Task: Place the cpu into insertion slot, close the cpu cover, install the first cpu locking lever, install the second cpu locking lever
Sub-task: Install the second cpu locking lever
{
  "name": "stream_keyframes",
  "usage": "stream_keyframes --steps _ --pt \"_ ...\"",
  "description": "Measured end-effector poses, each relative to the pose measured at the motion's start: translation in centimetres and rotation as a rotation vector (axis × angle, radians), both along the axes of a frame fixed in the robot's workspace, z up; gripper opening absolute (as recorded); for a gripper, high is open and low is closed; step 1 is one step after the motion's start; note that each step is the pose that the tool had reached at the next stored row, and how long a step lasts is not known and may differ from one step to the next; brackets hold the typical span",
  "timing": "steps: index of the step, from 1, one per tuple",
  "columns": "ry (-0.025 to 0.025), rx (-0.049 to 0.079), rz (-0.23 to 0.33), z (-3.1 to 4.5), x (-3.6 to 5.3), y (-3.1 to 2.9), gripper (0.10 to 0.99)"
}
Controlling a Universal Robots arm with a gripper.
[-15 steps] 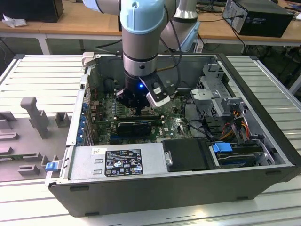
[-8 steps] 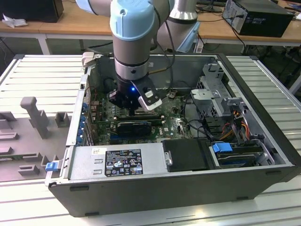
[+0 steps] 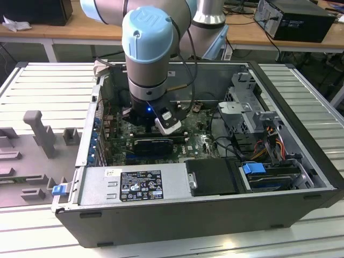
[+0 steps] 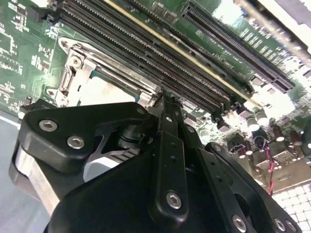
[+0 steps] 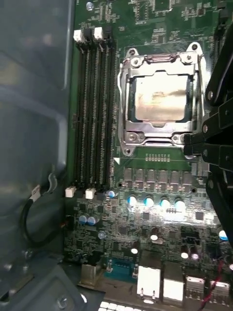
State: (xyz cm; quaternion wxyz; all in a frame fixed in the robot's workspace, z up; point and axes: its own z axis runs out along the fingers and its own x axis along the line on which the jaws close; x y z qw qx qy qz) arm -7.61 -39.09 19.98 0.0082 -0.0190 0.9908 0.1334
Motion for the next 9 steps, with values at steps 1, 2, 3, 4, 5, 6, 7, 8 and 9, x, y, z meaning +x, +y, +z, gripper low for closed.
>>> stream_keyframes --steps 1,2,3,4,5,6,7,8,9 --pt "0.0001 0.009 0.0 -0.11 -0.02 0.0 0.106" --pt "0.0001 0.014 0.0 -0.18 -0.04 0.0 0.106" --pt "0.0 0.017 0.0 -0.23 -0.07 0.01 0.106" --pt "-0.0001 0.019 0.0 -0.24 -0.12 0.01 0.106" --pt "0.0001 0.02 0.0 -0.23 -0.18 0.0 0.106" --pt "0.0001 0.02 0.0 -0.23 -0.19 0.0 0.106" --pt "0.0002 0.02 0.0 -0.23 -0.2 0.0 0.106" --pt "0.0001 0.02 0.0 -0.21 -0.24 0.0 0.106" --pt "0.0004 0.02 0.0 -0.07 -0.27 -0.02 0.106"
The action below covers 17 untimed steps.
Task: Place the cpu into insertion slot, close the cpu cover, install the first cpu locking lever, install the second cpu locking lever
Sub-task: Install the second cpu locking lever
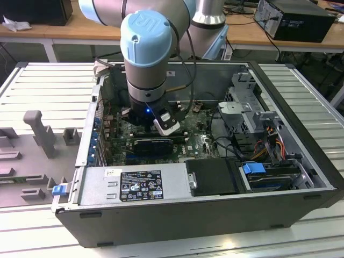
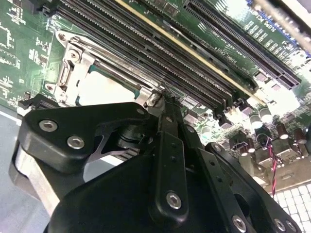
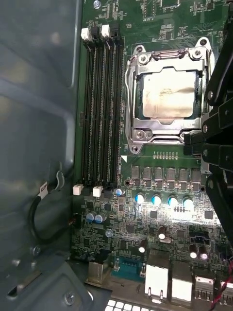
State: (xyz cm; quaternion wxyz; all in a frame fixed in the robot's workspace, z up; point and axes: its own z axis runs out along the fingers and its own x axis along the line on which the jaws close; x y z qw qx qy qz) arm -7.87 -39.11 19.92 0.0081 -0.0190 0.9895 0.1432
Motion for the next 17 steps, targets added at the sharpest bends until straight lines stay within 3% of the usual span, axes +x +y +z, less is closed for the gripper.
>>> stream_keyframes --steps 10,11,14,17 --pt "-0.0005 0.0 0.0 -0.58 -0.2 -0.02 0.106" --pt "-0.0028 0.003 0.0 -0.27 -0.16 0.03 0.106" --pt "-0.0009 0.001 0.0 1.25 -0.2 -0.01 0.106" --pt "-0.0007 0.001 0.0 2.2 -0.2 -0.02 0.106"
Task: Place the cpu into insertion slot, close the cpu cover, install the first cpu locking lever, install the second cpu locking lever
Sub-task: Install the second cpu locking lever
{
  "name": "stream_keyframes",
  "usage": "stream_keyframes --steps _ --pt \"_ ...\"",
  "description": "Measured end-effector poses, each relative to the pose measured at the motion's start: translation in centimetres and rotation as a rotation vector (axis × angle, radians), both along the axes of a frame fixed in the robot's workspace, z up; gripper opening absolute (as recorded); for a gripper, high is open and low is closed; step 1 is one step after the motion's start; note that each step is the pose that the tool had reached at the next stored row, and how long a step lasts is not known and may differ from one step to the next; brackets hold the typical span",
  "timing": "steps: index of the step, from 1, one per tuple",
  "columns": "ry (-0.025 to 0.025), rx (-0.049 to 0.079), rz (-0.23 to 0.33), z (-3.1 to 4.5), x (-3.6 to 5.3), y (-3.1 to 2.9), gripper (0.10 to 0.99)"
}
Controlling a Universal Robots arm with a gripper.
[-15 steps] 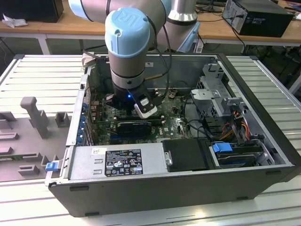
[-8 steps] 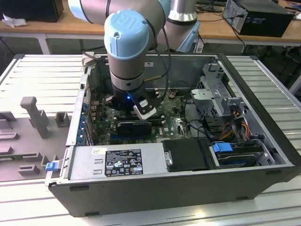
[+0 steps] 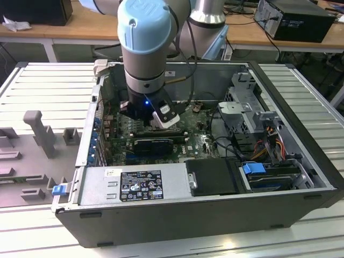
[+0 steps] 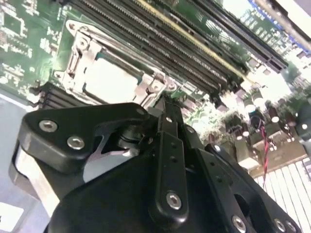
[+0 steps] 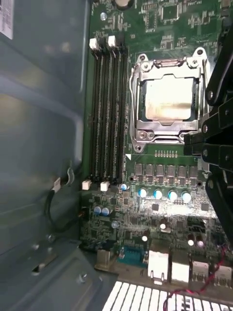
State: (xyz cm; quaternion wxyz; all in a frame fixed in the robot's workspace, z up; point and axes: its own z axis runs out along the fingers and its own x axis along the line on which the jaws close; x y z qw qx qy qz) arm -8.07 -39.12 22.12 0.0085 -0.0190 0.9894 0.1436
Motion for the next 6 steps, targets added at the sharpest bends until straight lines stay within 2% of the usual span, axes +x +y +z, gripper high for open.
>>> stream_keyframes --steps 3,6 --pt "0.0 0.0 0.0 0.47 0.0 0.0 0.106" --pt "-0.0001 0.0 0.0 0.47 0.0 0.0 0.106"
